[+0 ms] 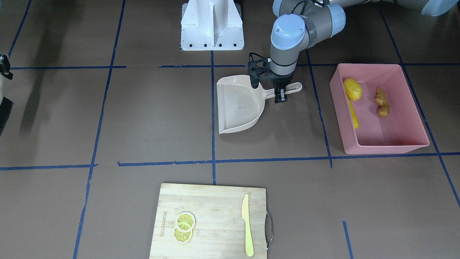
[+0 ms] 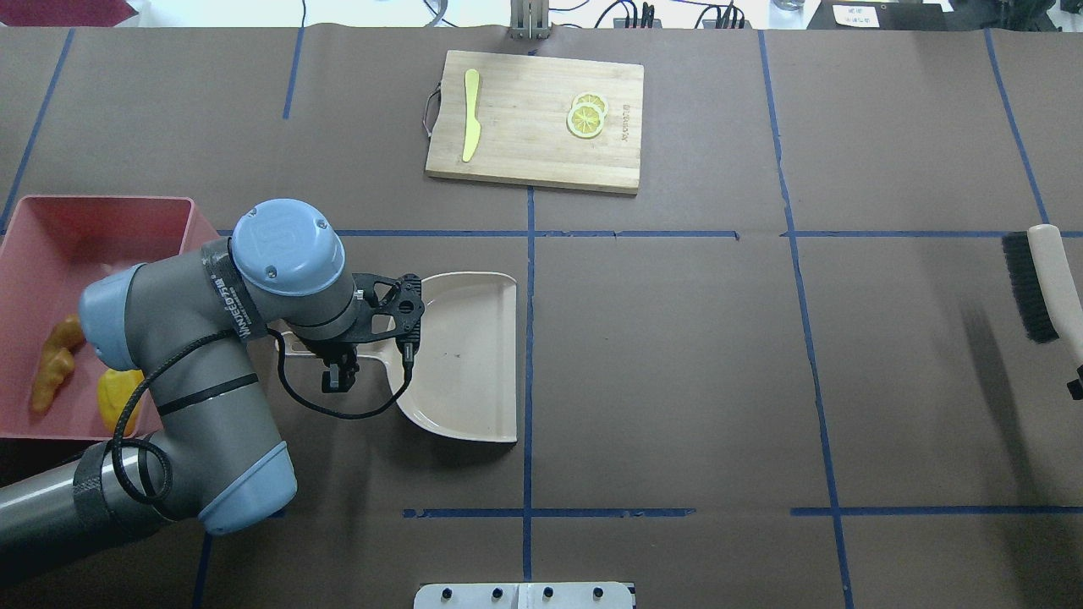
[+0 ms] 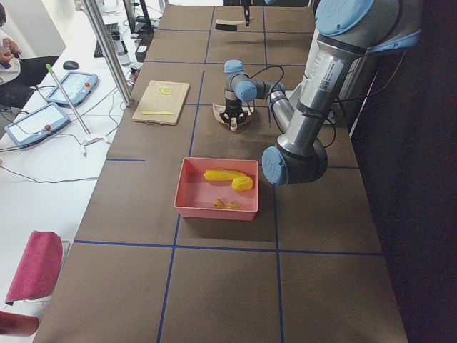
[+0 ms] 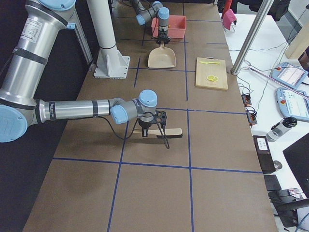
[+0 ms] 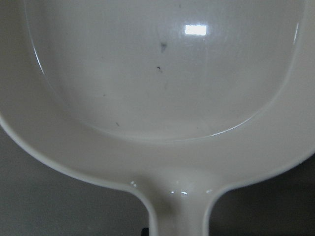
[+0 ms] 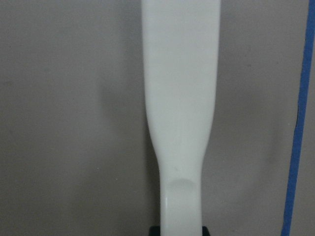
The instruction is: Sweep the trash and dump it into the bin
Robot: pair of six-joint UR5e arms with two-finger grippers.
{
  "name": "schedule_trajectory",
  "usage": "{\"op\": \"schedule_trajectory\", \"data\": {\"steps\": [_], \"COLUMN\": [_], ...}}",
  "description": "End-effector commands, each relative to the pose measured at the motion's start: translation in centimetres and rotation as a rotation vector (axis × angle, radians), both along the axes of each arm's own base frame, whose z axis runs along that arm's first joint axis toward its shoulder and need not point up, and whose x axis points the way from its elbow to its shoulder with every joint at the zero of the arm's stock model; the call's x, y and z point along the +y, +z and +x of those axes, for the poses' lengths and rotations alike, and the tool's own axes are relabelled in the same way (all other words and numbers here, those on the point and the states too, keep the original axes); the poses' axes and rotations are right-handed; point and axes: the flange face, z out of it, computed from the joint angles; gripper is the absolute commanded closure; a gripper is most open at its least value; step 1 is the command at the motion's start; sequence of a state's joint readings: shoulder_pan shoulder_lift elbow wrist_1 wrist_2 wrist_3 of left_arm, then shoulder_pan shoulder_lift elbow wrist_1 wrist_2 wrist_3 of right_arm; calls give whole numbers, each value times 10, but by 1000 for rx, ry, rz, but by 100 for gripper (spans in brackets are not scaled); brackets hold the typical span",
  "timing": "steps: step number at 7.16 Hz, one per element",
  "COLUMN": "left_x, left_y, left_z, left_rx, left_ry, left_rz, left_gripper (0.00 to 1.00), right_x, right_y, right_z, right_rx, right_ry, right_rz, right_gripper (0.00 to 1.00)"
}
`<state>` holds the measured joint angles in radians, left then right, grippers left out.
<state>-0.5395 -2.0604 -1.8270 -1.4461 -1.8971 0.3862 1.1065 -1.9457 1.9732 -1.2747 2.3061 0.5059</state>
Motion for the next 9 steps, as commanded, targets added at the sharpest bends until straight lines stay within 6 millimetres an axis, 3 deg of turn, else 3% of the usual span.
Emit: {"op": "schedule_trajectory", "data": {"steps": [1,3,5,6,8,9], "left_x": [-2,-21,-44,-64,-86,-92], "left_y": [-7,-28,-18,9,66,73], "left_z": [-4,-54,-132,-172,-252,-260], "left_rx": [73,121,127,113,94,85], "left_ry": [-5,-81,-243,-291,-383,-405], "left_rz": [48,78,34,-34,-177,-195], "left_gripper": [0,0,0,0,0,0], "right_x": [-4,2,7,12,18,20], "right_y": [-2,-4,8,4,19,30], "right_z": [-4,-27,-46,-62,-72,-74], "right_rx": [-6,-3,-29,-50,-34,-21], "right_ry": [-6,-26,-39,-10,-8,-16], "right_rz": [4,-24,-4,-16,-37,-54], "right_gripper": [95,93,90,89,87,80]}}
